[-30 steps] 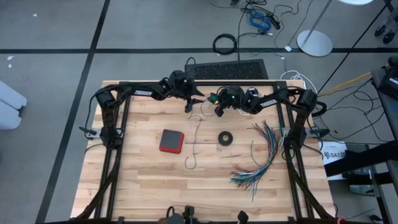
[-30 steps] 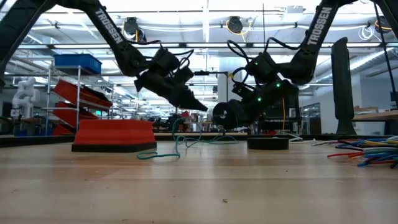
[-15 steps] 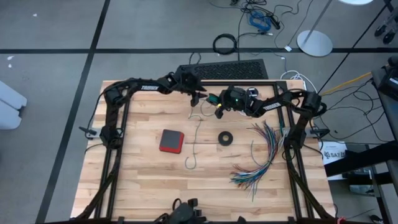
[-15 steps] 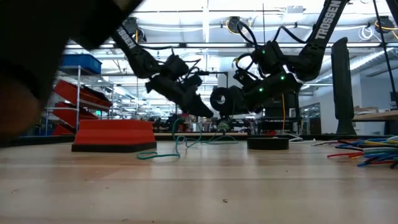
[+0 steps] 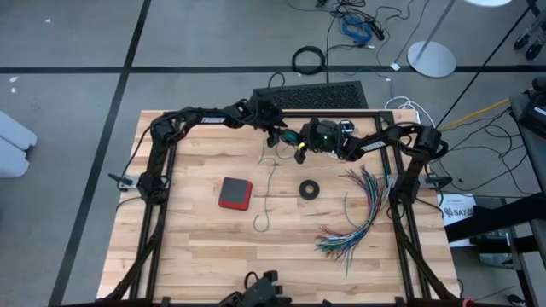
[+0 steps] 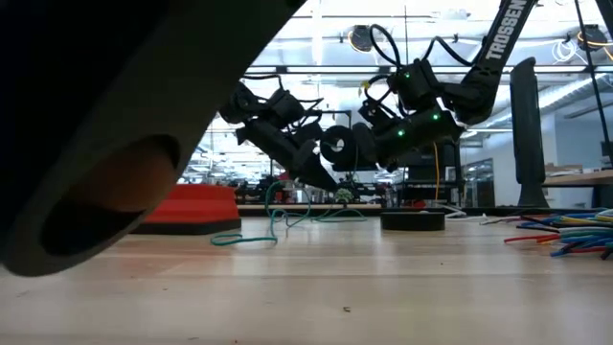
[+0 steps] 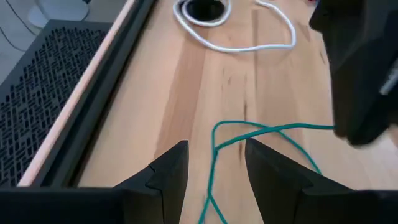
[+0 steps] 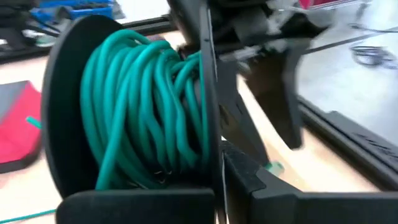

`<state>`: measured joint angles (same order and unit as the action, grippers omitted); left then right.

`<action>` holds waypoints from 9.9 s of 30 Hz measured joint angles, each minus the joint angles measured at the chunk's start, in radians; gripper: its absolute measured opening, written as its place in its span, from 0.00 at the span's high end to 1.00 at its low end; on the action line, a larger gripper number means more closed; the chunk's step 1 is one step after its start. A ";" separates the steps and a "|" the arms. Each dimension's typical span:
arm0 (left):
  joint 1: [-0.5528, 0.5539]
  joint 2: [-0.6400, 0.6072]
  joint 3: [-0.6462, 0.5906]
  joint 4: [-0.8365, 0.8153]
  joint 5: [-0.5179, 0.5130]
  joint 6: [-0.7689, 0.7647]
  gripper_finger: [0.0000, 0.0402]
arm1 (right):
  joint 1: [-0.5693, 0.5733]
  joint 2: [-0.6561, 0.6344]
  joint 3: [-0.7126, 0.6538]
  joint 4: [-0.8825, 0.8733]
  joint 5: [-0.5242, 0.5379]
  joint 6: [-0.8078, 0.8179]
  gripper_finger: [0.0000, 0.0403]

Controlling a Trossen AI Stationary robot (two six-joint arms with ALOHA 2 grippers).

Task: Coiling cords
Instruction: Coil the green wire cable on the spool

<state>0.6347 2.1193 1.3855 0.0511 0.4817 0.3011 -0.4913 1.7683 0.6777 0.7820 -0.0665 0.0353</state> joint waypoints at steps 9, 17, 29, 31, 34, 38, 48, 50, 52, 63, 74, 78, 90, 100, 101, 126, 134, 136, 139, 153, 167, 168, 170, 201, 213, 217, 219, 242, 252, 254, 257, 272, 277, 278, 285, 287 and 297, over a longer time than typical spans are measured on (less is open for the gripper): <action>-0.029 0.000 -0.002 -0.019 -0.072 0.047 0.59 | 0.026 0.000 0.000 0.033 -0.043 0.022 1.00; -0.033 0.000 -0.002 -0.004 -0.144 0.025 0.59 | 0.038 0.000 0.000 0.045 -0.044 0.032 1.00; -0.042 0.000 -0.002 -0.028 -0.085 0.075 0.98 | 0.038 0.000 0.000 0.014 -0.037 0.033 1.00; -0.042 0.000 -0.001 -0.048 -0.090 0.075 0.99 | 0.038 0.000 0.001 -0.022 -0.034 0.033 1.00; -0.042 -0.002 0.016 -0.125 -0.129 0.078 0.99 | 0.038 0.000 0.001 -0.085 -0.020 0.032 1.00; -0.033 -0.010 0.034 -0.197 -0.146 0.081 0.99 | 0.038 0.000 0.001 -0.137 -0.011 0.026 1.00; -0.018 -0.013 0.034 -0.344 -0.322 0.142 1.00 | 0.036 0.000 0.001 -0.186 -0.057 0.006 1.00; -0.011 -0.014 0.034 -0.357 -0.330 0.142 1.00 | 0.033 0.000 0.001 -0.195 -0.059 0.002 1.00; -0.011 -0.014 0.034 -0.360 -0.338 0.150 1.00 | 0.029 0.001 0.001 -0.203 -0.061 -0.001 1.00; -0.014 -0.014 0.034 -0.351 -0.363 0.178 1.00 | 0.012 0.000 0.001 -0.294 -0.010 -0.002 1.00; -0.028 -0.014 0.034 -0.354 -0.385 0.198 1.00 | 0.011 0.001 0.053 -0.389 0.049 -0.027 1.00; -0.048 -0.014 0.034 -0.369 -0.445 0.239 1.00 | 0.011 0.001 0.093 -0.489 0.063 -0.044 1.00; -0.066 -0.014 0.034 -0.364 -0.543 0.292 0.91 | 0.011 0.001 0.131 -0.607 0.066 -0.044 1.00; -0.066 -0.014 0.034 -0.348 -0.542 0.335 0.59 | 0.011 0.001 0.131 -0.676 0.152 -0.100 1.00; -0.066 -0.014 0.034 -0.348 -0.542 0.335 0.55 | 0.011 0.001 0.131 -0.677 0.154 -0.107 1.00; -0.042 -0.208 0.027 -0.436 -0.363 0.306 0.32 | 0.012 -0.066 0.115 -0.822 0.278 -0.204 0.67; -0.052 -0.245 -0.001 -0.367 -0.154 0.256 0.32 | 0.000 -0.295 0.006 -0.803 0.247 -0.281 0.67; -0.070 -0.245 -0.035 -0.297 -0.130 0.253 0.32 | 0.001 -0.362 -0.045 -0.761 0.168 -0.297 0.67; -0.110 -0.245 -0.104 -0.189 -0.121 0.254 0.32 | 0.009 -0.454 -0.156 -0.623 0.020 -0.306 0.67; -0.303 -0.245 -0.202 0.177 -0.049 0.096 0.36 | 0.050 -0.631 -0.505 -0.124 -0.029 -0.158 0.67; -0.314 -0.245 -0.337 0.240 -0.198 0.117 0.36 | 0.074 -0.630 -0.504 0.136 -0.039 0.062 0.67; -0.319 -0.245 -0.356 0.288 -0.194 0.092 0.36 | 0.080 -0.630 -0.504 0.164 -0.040 0.081 0.67; -0.318 -0.245 -0.404 0.462 -0.138 -0.005 0.36 | 0.091 -0.630 -0.504 0.241 -0.040 0.122 0.67; -0.201 -0.391 -0.404 0.677 -0.172 -0.303 0.36 | 0.114 -0.636 -0.469 0.394 0.013 0.444 0.67; -0.218 -0.391 -0.402 0.611 -0.149 -0.196 0.36 | 0.114 -0.636 -0.469 0.242 0.013 0.444 0.67; -0.218 -0.391 -0.402 0.612 -0.144 -0.180 0.36 | 0.114 -0.636 -0.470 0.200 0.013 0.443 0.67; -0.218 -0.391 -0.402 0.606 -0.144 -0.182 0.36 | 0.114 -0.636 -0.470 0.187 0.013 0.443 0.67; -0.277 -0.391 -0.403 0.190 -0.223 0.132 0.36 | 0.114 -0.636 -0.470 0.308 0.041 0.477 0.67; -0.297 -0.376 -0.402 0.169 -0.251 0.184 0.36 | 0.114 -0.636 -0.470 0.331 0.042 0.452 0.67; -0.298 -0.361 -0.390 0.158 -0.262 0.187 0.36 | 0.114 -0.636 -0.470 0.312 0.041 0.432 0.67; -0.298 -0.326 -0.347 0.122 -0.277 0.205 0.36 | 0.114 -0.632 -0.469 0.280 0.064 0.368 0.67; -0.355 -0.207 -0.196 -0.097 -0.438 0.429 0.41 | 0.151 -0.527 -0.174 -0.416 0.095 -0.306 0.67; -0.379 -0.201 -0.195 -0.034 -0.520 0.475 0.50 | 0.151 -0.469 -0.174 -0.431 0.095 -0.358 0.67; -0.379 -0.200 -0.195 -0.035 -0.520 0.485 0.51 | 0.151 -0.455 -0.174 -0.424 0.095 -0.358 0.67; -0.381 -0.139 -0.195 -0.034 -0.517 0.516 0.54 | 0.151 -0.401 -0.174 -0.356 0.095 -0.353 0.67; -0.386 -0.127 -0.195 -0.011 -0.539 0.518 0.55 | 0.151 -0.399 -0.173 -0.345 0.095 -0.351 0.67; -0.382 -0.110 -0.159 0.015 -0.561 0.518 0.55 | 0.151 -0.399 -0.173 -0.339 0.096 -0.343 0.67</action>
<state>0.2523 2.0091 1.2263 0.0660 -0.0795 0.8192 -0.3405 1.3693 0.5045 0.4432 0.0290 -0.3080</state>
